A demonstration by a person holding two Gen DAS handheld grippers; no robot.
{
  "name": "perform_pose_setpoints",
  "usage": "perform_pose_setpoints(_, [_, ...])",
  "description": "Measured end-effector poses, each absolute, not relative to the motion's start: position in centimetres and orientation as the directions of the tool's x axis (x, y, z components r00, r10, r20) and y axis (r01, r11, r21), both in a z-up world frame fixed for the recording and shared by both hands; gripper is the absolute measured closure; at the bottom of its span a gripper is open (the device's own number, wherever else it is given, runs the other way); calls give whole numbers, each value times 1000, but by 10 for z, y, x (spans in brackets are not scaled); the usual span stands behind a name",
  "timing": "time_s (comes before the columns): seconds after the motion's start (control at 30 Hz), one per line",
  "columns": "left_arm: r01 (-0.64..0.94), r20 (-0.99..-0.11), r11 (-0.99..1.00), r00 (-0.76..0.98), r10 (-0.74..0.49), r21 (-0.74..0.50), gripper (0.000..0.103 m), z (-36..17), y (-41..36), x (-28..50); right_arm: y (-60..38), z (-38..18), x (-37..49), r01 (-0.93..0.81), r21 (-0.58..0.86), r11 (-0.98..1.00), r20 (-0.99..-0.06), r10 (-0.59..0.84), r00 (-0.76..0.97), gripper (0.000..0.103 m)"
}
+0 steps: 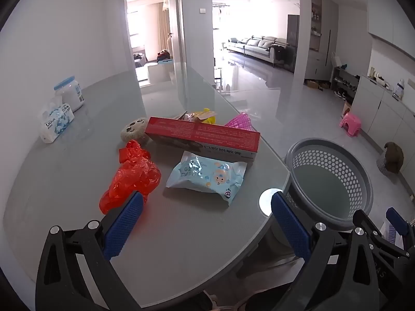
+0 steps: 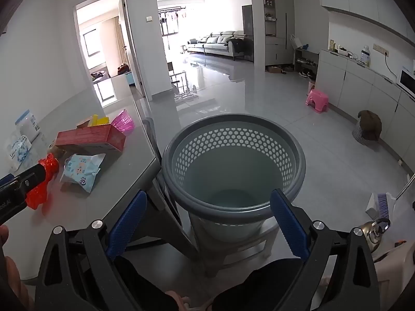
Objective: Collect trash
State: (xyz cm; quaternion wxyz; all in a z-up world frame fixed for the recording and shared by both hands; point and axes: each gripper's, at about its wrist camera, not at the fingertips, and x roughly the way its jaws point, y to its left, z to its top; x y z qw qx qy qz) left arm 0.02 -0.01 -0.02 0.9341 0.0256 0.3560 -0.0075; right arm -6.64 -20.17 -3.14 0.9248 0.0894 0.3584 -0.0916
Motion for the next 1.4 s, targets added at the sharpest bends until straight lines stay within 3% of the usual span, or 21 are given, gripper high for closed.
perform_pose_setpoints(1.4, [38, -669, 998, 744, 8, 55, 6, -5, -4, 1, -202, -34, -64, 241, 104, 965, -670, -111, 734, 11])
